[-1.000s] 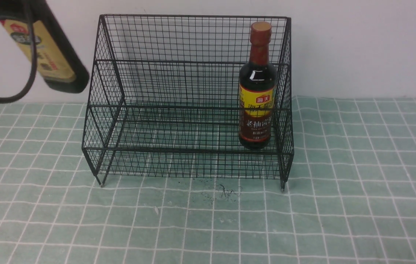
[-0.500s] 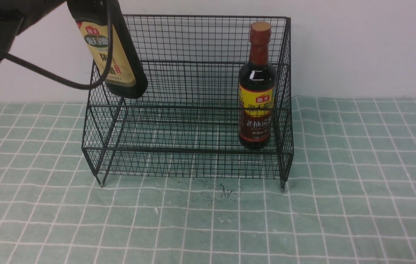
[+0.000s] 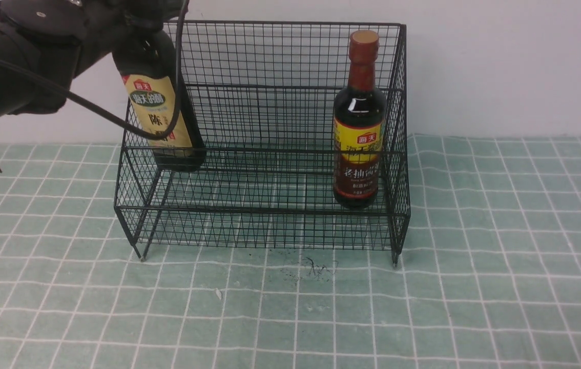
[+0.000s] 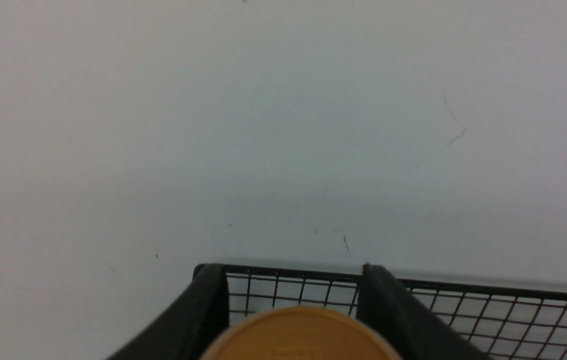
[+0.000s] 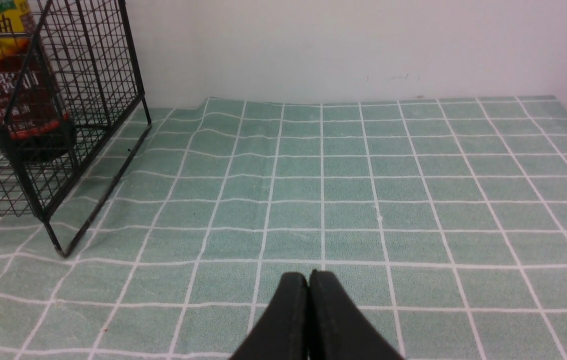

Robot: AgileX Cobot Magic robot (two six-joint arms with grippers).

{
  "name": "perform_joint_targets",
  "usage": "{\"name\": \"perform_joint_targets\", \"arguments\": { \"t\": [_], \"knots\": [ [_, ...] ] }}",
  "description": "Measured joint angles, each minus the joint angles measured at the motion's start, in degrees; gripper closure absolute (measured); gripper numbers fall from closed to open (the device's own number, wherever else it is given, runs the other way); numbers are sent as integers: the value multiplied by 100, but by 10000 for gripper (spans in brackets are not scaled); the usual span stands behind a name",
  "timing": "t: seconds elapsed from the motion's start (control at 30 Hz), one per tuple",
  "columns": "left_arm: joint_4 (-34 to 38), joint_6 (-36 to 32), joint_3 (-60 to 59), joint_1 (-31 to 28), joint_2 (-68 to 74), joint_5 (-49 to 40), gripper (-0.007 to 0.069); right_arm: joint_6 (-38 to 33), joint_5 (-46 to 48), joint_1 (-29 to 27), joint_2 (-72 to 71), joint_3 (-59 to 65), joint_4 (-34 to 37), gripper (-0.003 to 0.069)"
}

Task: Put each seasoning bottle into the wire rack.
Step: Use the left arm to put the condiment bottle back on the shelf

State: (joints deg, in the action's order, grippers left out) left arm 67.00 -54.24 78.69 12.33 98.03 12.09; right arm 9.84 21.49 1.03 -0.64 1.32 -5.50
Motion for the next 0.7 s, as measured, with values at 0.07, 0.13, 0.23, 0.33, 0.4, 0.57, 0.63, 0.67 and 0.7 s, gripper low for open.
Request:
{"name": "perform_joint_targets", "arguments": {
  "t": [0.07, 0.13, 0.23, 0.33, 0.4, 0.57, 0.63, 0.67, 0.7],
  "knots": [
    [89, -98, 0, 0, 78, 16, 320, 0, 0, 0, 0, 0, 0, 673],
    [124, -217, 0, 0, 140, 18, 320, 0, 0, 0, 0, 0, 0, 673],
    [235, -336, 0, 0, 213, 33, 320, 0, 0, 0, -4, 0, 0, 673],
    [364, -435, 0, 0, 272, 38, 320, 0, 0, 0, -4, 0, 0, 673],
    [424, -467, 0, 0, 324, 38, 320, 0, 0, 0, -4, 0, 0, 673],
    [455, -502, 0, 6, 466, 27, 314, 0, 0, 0, -4, 0, 0, 673],
    [455, -508, 0, 6, 482, 27, 312, 0, 0, 0, -4, 0, 0, 673],
    [455, -508, 0, 11, 482, 27, 312, 0, 0, 0, -4, 0, 0, 673],
    [455, -508, 0, 11, 482, 27, 312, 0, 0, 0, -4, 0, 0, 673]
  ]
}}
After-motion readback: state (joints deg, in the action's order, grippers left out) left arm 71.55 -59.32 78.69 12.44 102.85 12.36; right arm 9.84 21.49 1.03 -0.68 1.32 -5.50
